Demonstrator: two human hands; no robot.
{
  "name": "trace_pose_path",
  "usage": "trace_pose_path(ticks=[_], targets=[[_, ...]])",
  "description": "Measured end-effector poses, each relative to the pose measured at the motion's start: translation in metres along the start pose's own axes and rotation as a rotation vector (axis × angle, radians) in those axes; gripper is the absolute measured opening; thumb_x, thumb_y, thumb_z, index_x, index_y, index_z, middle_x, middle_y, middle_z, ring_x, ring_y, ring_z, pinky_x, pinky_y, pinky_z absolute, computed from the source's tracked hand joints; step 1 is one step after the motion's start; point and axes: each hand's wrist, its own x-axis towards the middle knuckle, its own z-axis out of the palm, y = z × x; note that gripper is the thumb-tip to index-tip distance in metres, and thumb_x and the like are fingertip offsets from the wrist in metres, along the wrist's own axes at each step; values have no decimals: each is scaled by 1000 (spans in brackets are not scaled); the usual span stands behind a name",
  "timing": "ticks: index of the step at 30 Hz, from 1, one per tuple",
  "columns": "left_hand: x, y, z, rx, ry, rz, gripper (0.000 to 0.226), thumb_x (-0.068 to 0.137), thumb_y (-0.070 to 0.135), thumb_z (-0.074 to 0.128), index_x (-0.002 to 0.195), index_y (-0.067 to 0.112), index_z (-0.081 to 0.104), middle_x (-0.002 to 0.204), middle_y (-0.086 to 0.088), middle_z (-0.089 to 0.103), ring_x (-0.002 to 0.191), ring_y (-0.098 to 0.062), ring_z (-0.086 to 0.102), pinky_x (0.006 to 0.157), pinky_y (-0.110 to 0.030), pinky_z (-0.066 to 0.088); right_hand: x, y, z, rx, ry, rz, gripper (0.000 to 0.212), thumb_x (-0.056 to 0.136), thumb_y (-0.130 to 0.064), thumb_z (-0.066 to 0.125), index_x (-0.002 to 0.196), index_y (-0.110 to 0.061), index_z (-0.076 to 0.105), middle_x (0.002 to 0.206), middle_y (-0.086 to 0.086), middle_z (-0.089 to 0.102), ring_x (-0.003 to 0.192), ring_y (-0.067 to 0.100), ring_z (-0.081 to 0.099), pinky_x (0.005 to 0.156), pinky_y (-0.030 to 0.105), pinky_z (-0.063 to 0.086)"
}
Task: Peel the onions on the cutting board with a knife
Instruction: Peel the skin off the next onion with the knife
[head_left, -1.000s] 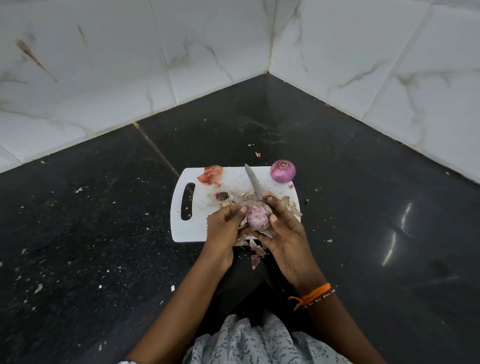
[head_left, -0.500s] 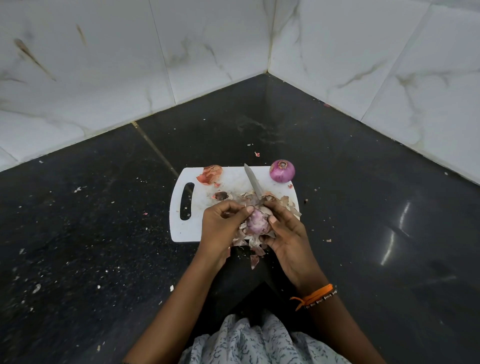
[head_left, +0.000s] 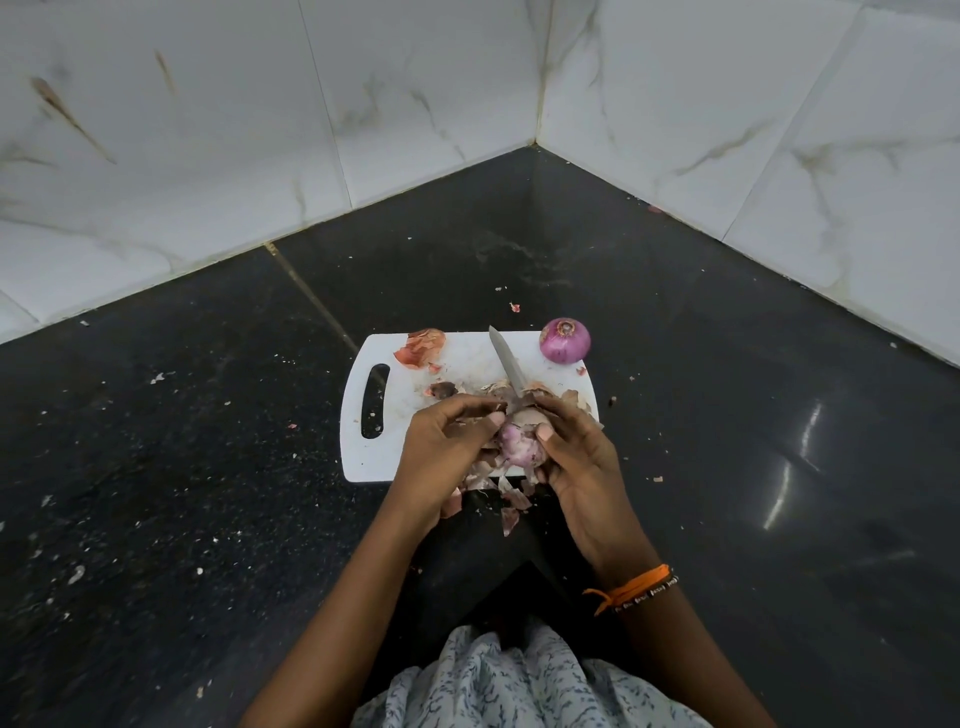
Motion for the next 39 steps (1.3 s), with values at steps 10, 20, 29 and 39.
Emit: trace_pose_path(ticks=[10, 20, 29, 39], targets=[[0, 3, 0, 147, 33, 14, 18, 80, 10, 72, 90, 26, 71, 77, 1, 69, 72, -11, 70, 59, -21, 55, 1, -1, 4, -10, 27, -5, 47, 77, -8, 64, 122, 2, 57, 126, 23, 58, 119, 38, 55, 100, 50, 45], [-4, 7, 1, 282, 47, 51, 12, 78, 12, 74, 87, 19, 71, 75, -3, 68, 65, -9, 68, 56, -18, 55, 1, -2, 2, -76, 12, -1, 51, 67, -13, 72, 116, -6, 60, 118, 16, 65, 112, 33, 61, 92, 43, 51], [-4, 6, 3, 388, 36, 97, 10, 70, 10, 76, 78, 12, 71, 65, 3, 68, 57, -2, 64, 51, -11, 48, 1, 0, -1, -203, 20, -24, 38, 82, 8, 63, 118, -3, 59, 118, 16, 65, 111, 31, 62, 97, 52, 48], [-2, 4, 2, 417, 106, 132, 22, 79, -1, 64, 74, 20, 68, 65, 6, 66, 53, 4, 61, 49, -7, 44, 2, 5, -1, -130, 48, -17, 33, 86, 8, 58, 118, -3, 60, 118, 16, 65, 112, 32, 62, 100, 53, 45]])
